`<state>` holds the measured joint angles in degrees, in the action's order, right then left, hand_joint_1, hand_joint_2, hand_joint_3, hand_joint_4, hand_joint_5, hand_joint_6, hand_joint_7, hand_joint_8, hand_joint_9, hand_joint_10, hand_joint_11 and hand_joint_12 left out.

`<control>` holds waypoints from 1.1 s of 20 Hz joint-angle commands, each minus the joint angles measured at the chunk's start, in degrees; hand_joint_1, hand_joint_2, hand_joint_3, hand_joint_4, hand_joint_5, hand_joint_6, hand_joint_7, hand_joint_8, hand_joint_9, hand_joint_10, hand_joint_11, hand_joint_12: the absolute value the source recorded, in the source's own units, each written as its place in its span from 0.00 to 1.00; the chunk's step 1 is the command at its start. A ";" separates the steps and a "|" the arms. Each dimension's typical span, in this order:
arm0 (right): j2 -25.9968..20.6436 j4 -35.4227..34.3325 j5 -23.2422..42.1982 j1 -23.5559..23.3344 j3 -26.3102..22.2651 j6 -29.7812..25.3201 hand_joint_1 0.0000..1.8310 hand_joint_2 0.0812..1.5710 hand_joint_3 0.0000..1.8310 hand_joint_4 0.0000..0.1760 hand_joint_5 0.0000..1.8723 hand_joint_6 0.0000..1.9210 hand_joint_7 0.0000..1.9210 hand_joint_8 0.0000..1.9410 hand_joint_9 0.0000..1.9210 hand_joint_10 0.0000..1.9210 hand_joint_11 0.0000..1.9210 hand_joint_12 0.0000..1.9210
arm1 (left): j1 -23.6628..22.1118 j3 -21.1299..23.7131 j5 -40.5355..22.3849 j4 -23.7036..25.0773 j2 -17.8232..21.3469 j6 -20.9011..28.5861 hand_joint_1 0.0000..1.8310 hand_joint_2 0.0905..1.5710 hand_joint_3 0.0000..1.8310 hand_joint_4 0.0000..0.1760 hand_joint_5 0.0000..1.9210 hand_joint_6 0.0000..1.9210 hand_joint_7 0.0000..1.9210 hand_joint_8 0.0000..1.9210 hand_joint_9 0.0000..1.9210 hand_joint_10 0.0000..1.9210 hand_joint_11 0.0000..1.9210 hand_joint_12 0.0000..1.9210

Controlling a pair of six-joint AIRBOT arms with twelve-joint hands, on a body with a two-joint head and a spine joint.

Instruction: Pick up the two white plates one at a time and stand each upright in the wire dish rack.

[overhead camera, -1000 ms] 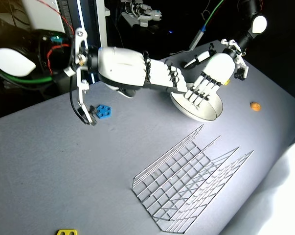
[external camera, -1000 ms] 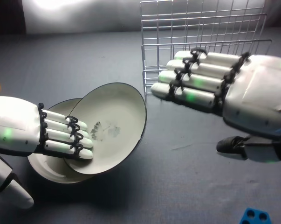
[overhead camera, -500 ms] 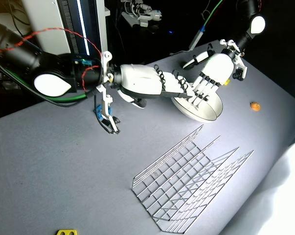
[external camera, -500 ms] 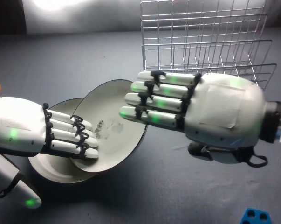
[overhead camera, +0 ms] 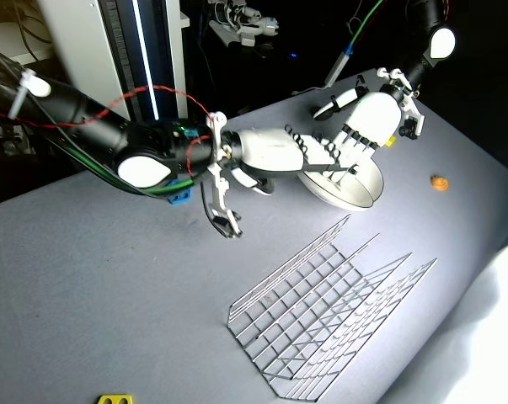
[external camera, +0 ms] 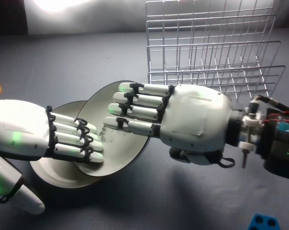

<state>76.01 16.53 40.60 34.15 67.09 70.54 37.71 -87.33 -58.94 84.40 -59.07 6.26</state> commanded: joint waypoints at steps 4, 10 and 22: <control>2.49 -0.25 5.90 -1.85 2.40 0.19 0.65 0.63 0.00 0.00 0.04 0.01 0.00 0.00 0.00 0.00 0.02 0.01 | -0.24 0.27 -2.25 -1.87 -0.81 0.26 0.00 0.69 0.00 0.00 0.01 0.00 0.00 0.00 0.00 0.00 0.00 0.00; 5.98 -0.25 5.24 -3.56 6.09 0.18 0.65 0.65 0.00 0.00 0.09 0.00 0.05 0.00 0.03 0.01 0.00 0.20 | -0.04 0.13 -2.25 -1.87 -0.81 0.26 0.00 0.70 0.00 0.00 0.01 0.00 0.00 0.00 0.00 0.00 0.00 0.00; 7.47 0.95 5.07 -5.52 8.01 0.18 0.61 0.71 0.00 0.00 0.38 0.01 0.38 0.01 0.37 0.02 0.17 0.54 | 0.14 -0.10 -2.25 -1.87 -0.93 0.26 0.00 0.69 0.00 0.00 0.01 0.00 0.00 0.00 0.00 0.00 0.00 0.00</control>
<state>83.57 17.82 38.65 29.28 75.11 70.59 37.80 -87.50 -58.94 84.27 -59.13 6.28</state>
